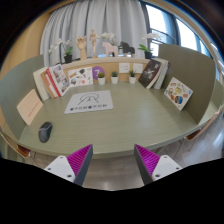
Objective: Arrange mouse
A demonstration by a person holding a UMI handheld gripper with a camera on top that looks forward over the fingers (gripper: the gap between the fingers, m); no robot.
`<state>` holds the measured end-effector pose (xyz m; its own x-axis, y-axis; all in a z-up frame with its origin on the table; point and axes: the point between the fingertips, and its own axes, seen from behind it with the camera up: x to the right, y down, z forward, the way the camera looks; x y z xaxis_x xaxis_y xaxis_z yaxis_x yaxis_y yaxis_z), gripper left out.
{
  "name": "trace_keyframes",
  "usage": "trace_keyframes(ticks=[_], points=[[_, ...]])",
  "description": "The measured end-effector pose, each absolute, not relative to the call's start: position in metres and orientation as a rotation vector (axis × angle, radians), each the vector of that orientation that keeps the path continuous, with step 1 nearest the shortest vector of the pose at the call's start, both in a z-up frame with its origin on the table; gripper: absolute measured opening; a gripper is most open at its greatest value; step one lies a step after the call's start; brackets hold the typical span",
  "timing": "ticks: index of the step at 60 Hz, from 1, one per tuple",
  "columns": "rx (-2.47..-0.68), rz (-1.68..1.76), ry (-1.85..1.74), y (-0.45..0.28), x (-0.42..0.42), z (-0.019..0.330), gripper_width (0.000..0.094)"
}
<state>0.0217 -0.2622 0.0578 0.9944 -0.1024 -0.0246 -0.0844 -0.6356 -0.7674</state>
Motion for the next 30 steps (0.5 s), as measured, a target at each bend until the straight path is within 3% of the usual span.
trace_keyframes(ticks=[15,30], points=[[-2.340,0.173,-0.137,-0.269,-0.144,0.019,0.0832],[-2.371,0.229,-0.296,-0.230,-0.250,-0.009,0.0831]])
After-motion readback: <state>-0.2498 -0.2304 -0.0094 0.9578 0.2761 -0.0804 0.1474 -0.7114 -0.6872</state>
